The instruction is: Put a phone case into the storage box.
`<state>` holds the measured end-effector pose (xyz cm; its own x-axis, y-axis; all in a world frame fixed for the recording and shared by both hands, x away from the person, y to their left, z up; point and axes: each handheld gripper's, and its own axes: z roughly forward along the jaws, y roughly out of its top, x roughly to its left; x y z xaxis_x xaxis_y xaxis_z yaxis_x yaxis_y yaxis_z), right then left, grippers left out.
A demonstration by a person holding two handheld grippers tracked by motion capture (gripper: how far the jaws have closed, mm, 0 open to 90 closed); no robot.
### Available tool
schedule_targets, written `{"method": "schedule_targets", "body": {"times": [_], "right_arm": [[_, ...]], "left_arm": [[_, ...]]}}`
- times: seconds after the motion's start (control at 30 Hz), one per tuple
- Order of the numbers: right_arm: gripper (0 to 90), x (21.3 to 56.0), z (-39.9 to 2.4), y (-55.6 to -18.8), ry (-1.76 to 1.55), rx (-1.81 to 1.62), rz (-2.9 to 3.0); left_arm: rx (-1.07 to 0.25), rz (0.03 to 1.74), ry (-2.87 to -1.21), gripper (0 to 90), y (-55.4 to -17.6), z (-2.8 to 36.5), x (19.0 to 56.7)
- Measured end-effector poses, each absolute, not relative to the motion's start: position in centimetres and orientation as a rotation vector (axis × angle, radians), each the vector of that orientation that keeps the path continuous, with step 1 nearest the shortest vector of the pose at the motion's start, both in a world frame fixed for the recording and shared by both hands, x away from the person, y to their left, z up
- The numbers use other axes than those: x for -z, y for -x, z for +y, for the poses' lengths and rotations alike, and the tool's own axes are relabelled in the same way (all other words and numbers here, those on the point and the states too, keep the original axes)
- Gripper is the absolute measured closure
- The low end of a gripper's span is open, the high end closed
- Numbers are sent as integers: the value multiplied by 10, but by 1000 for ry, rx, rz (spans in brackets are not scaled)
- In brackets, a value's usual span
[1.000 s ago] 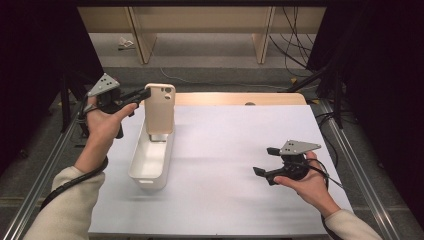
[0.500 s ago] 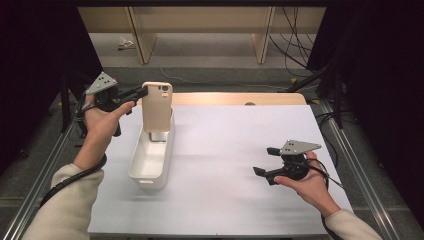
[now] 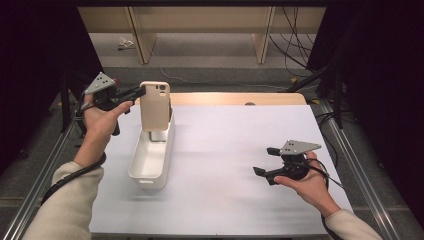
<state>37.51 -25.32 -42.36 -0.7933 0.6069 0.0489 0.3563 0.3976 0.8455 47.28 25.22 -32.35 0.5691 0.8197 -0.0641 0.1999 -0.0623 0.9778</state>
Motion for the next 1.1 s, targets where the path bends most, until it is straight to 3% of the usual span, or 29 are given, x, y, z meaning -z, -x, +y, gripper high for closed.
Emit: {"method": "schedule_targets", "body": {"times": [1.1], "right_arm": [[136,424,-253,-375,-843,-1349,2392]], "left_arm": [[-658,873,-1598,814,-485,253,341]]}}
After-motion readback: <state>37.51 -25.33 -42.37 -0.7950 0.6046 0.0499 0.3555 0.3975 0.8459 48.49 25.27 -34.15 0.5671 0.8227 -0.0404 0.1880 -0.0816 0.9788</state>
